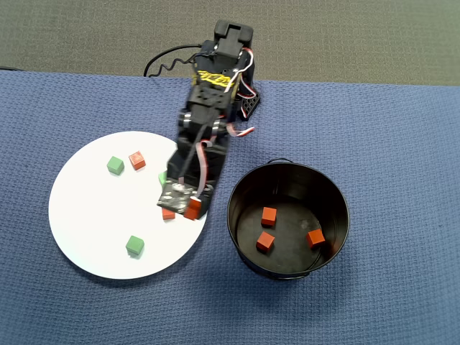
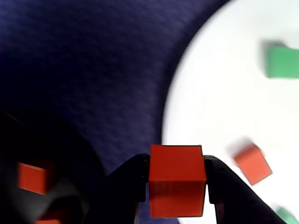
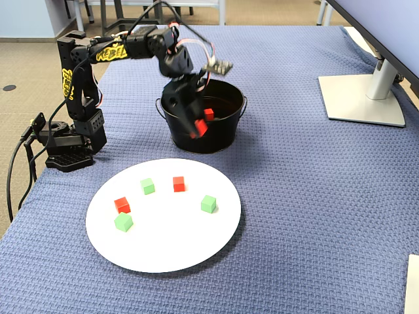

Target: Pick up the red cubes from the white plate and place them in the black recipient

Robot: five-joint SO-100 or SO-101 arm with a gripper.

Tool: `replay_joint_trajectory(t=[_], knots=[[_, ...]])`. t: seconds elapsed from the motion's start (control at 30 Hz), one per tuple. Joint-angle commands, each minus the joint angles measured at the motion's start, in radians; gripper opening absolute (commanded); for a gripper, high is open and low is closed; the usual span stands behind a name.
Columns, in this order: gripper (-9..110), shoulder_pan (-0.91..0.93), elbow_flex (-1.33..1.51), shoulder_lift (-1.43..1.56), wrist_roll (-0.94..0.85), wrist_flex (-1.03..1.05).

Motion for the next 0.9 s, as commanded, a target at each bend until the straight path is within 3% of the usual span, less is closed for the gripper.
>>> replay_joint_trajectory(t=[0.0, 0.3, 0.33, 0.4, 0.63, 0.87], knots=[[0, -0.133, 0.017, 0.115, 0.155, -0.08], [0, -0.433, -0.003, 0.16, 0.577, -0.083], [8, -0.456, -0.005, 0.155, 0.643, -0.089], [48, -0.494, 0.015, 0.149, 0.68, -0.08], [51, -0.443, 0.038, 0.149, 0.742, -0.141], [59, -0.258, 0.026, 0.163, 0.801, -0.215]])
